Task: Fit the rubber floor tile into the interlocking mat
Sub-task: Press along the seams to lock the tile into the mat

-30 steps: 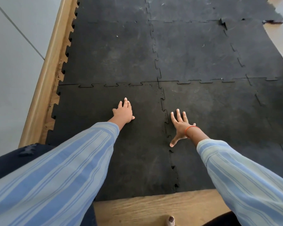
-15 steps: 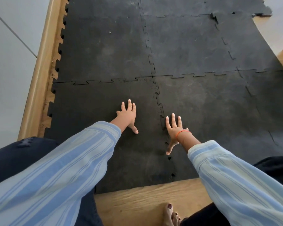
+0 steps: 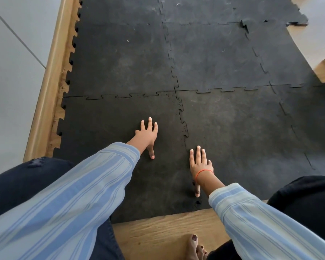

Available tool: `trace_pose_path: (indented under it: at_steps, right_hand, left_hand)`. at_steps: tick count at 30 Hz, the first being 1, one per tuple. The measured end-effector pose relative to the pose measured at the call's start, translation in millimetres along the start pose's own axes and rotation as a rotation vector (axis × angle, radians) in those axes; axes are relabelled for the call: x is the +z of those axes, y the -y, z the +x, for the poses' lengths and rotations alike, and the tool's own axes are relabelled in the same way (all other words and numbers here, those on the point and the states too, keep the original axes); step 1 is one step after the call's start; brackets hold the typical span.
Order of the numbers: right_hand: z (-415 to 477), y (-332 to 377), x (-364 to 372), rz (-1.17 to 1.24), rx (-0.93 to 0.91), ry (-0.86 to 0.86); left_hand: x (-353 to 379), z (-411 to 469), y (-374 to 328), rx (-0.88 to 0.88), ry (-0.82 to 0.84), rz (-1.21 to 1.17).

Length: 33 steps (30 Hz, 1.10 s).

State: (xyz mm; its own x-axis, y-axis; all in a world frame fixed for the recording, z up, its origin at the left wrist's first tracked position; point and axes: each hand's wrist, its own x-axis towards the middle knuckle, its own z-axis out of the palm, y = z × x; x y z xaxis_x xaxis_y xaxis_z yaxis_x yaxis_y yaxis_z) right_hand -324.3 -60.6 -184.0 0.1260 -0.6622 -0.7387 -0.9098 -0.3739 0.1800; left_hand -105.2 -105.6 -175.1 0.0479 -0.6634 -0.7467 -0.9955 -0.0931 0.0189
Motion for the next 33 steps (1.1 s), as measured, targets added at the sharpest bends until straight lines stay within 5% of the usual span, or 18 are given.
trace_pose_path:
  at_steps: [26, 33]
  right_hand:
    - [-13, -8, 19, -0.006, -0.135, -0.09]
    - [-4, -17, 12, -0.13, -0.437, -0.181]
  left_hand:
    - [-2, -1, -3, -0.004, -0.005, 0.027]
    - [-4, -4, -6, -0.013, -0.002, 0.037]
